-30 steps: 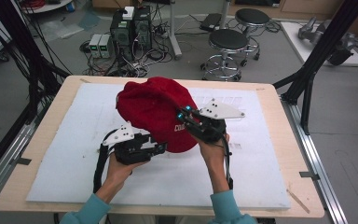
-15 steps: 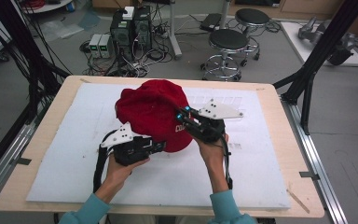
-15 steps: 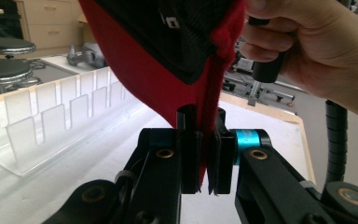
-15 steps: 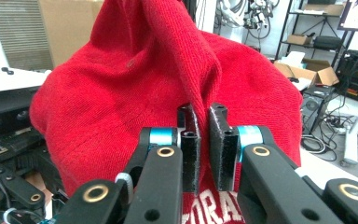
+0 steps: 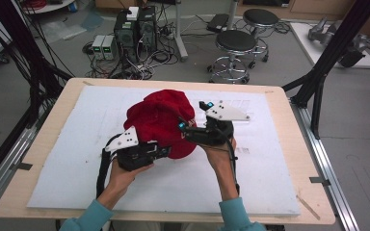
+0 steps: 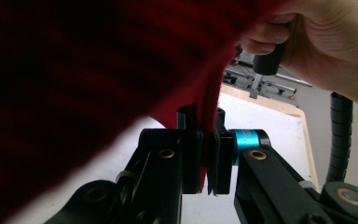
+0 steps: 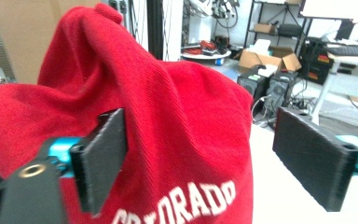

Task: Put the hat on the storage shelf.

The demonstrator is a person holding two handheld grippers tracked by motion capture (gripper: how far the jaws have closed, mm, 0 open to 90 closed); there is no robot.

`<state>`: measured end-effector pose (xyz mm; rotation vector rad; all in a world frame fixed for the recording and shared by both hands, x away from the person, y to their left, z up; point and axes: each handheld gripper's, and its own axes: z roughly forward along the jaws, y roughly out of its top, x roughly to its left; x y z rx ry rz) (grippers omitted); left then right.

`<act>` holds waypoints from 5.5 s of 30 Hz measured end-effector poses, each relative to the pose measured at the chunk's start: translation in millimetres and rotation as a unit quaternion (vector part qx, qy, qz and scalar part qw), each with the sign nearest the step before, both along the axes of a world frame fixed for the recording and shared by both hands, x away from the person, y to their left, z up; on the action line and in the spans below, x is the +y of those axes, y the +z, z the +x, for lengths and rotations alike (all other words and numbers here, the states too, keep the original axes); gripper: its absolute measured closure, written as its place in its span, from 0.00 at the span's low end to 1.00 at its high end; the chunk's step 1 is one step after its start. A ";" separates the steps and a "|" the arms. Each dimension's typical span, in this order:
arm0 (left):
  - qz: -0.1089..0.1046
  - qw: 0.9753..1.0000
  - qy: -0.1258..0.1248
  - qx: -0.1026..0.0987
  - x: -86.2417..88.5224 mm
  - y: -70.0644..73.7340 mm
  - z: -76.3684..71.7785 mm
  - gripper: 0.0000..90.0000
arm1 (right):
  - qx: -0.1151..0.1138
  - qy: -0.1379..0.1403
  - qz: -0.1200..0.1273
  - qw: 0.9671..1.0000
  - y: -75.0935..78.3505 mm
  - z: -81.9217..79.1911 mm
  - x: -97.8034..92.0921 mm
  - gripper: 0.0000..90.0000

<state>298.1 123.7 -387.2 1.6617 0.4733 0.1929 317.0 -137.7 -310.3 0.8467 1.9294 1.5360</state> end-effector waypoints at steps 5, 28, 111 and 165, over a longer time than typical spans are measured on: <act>0.000 1.000 0.011 0.001 2.6 1.4 1.5 0.95 | 0.000 0.000 -0.003 1.000 0.6 -1.9 -5.6 0.12; 0.034 0.998 0.051 -0.028 -3.9 42.9 29.3 0.95 | 0.028 -0.067 -0.007 0.997 -41.4 -39.6 -81.7 0.11; 0.192 0.956 0.220 -0.026 -69.6 11.0 105.2 0.88 | 0.017 -0.119 0.056 0.991 -139.6 -64.6 -145.8 0.11; 0.052 0.974 0.200 -0.095 187.4 -63.1 -35.9 0.12 | -0.027 -0.135 0.045 0.990 -141.6 -73.2 -141.7 0.11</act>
